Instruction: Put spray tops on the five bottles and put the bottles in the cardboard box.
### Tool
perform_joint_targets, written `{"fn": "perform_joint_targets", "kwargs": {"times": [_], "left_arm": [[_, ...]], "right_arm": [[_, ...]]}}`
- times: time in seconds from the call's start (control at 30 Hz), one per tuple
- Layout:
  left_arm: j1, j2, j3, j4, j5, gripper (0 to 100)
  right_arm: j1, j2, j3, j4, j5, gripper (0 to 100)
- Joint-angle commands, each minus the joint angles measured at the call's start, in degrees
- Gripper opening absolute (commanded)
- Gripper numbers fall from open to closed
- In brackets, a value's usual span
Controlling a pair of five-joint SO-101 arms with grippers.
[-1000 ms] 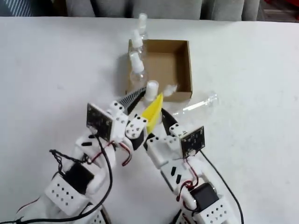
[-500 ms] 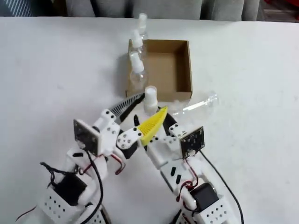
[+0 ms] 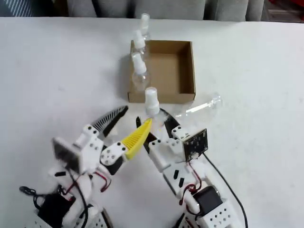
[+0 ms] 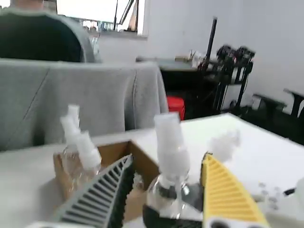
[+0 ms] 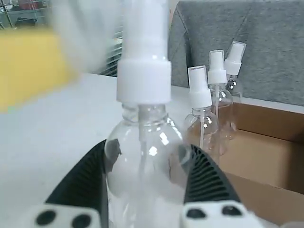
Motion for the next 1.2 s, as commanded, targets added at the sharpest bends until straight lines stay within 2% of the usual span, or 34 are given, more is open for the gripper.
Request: {"fn": "perform_joint_targets", "kwargs": {"times": [0.0,0.23,0.47,0.53,0.67,0.77,0.93,1.17], "left_arm": [[-3.30,0.22,-1.76,7.82,-0.26,22],[-2.95,0.22,7.03,7.30,4.22,22],[-2.95,0.22,12.04,0.53,4.48,22],[-2.95,0.22,12.31,0.18,4.48,17],[-2.95,0.13,11.43,0.09,4.22,1],[-2.15,0.13,11.34,0.18,4.48,6],[2.42,0.13,11.52,0.70,4.13,2],[2.95,0.13,13.10,2.11,3.87,2]], "right_arm": [[-0.13,-0.66,0.88,0.04,0.53,1.5],[2.77,-0.66,0.88,-2.42,0.62,1.5],[2.86,-0.66,0.88,-3.30,0.62,1.5],[2.95,-0.66,0.88,-4.44,0.62,1.5],[2.95,-0.57,0.88,-6.11,0.62,1.5],[2.95,-0.57,0.88,-7.78,0.62,1.5],[2.95,-0.57,0.88,-10.95,0.62,1.5],[2.95,0.40,-1.32,-15.60,0.62,1.5]]}}
